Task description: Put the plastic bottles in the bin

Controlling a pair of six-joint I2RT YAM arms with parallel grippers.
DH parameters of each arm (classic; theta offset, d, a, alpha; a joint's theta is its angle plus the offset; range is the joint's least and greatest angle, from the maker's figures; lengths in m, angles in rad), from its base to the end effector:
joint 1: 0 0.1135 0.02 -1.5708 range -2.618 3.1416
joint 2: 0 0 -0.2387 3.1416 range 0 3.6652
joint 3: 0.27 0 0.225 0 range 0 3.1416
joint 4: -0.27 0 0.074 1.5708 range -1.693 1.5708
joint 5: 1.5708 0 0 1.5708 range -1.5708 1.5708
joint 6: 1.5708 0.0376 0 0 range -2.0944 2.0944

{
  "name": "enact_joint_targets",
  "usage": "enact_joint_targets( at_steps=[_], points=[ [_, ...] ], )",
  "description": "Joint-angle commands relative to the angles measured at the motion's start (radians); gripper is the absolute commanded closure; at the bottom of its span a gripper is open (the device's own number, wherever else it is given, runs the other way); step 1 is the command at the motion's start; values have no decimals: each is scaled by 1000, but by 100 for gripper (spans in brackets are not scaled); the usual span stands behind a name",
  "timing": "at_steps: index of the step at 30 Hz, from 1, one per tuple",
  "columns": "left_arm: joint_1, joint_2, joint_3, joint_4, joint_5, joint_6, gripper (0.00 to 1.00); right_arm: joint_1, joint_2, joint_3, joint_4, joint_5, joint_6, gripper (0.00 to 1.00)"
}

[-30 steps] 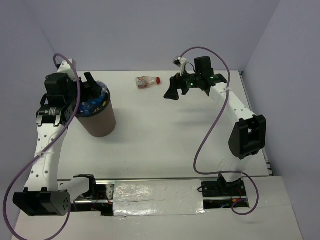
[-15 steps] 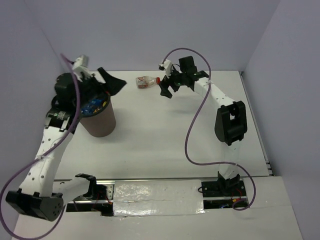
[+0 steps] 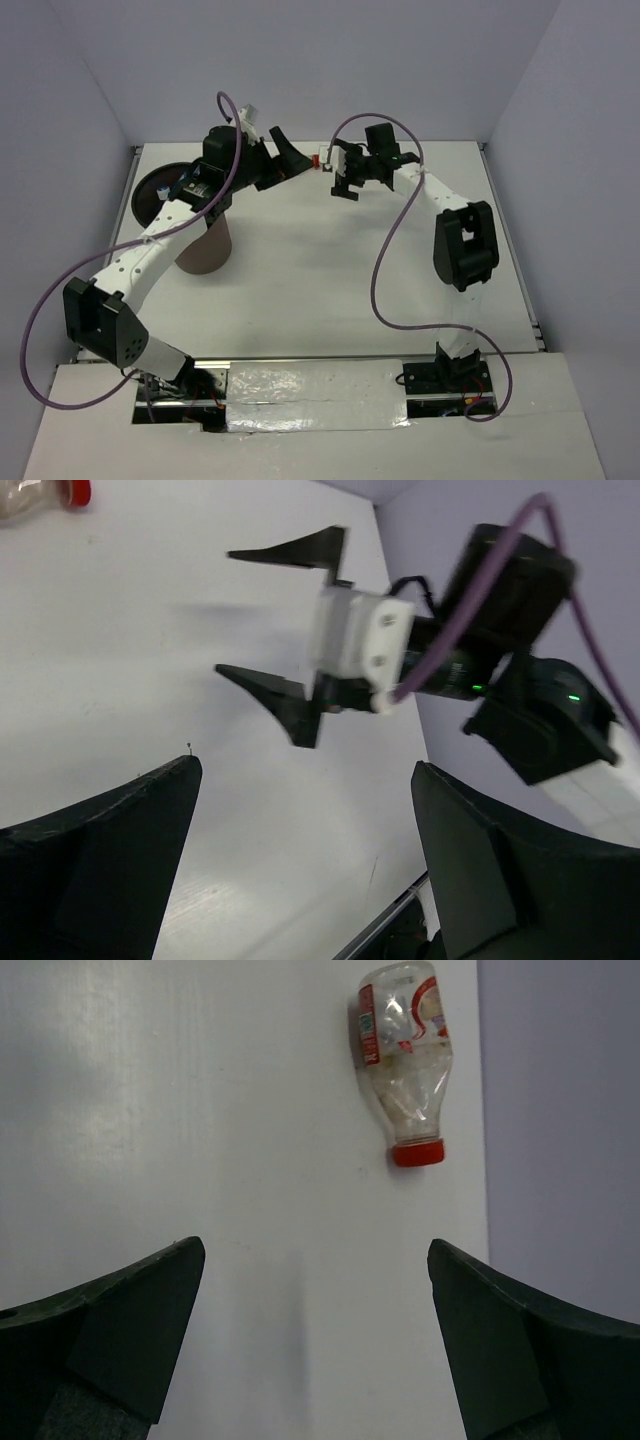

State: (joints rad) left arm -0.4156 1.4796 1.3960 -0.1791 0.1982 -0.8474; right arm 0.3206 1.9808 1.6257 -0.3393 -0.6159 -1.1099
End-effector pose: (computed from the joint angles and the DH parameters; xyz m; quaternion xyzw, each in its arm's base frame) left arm 0.2956 -0.1386 0.3641 -0.1104 0.7843 -0.4208 0.4423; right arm 0.3915 0.1529 0.2463 -0.6630 0.5671 0.0979 0.4788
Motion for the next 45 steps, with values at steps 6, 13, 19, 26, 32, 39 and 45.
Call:
enact_joint_targets(
  at_steps=[6,13,19,26,32,39,45],
  points=[
    [-6,-176,-23,-28,-150,54,1,-8,301,388,49,-50,-118,0],
    [-8,-115,-95,32,-212,-166,0,-14,237,292,229,82,142,1],
    [-22,161,70,40,-289,-406,1,-132,72,195,229,38,557,0],
    [-34,525,423,-8,-378,-599,1,-239,-149,16,137,-102,650,0],
    [-17,809,698,-94,-483,-673,1,-288,-269,-93,129,-214,742,0],
    [17,942,742,-48,-507,-749,1,-313,-329,-167,166,-251,779,0],
    [35,969,742,-68,-513,-762,1,-365,-343,-199,198,-271,808,0]
  ],
)
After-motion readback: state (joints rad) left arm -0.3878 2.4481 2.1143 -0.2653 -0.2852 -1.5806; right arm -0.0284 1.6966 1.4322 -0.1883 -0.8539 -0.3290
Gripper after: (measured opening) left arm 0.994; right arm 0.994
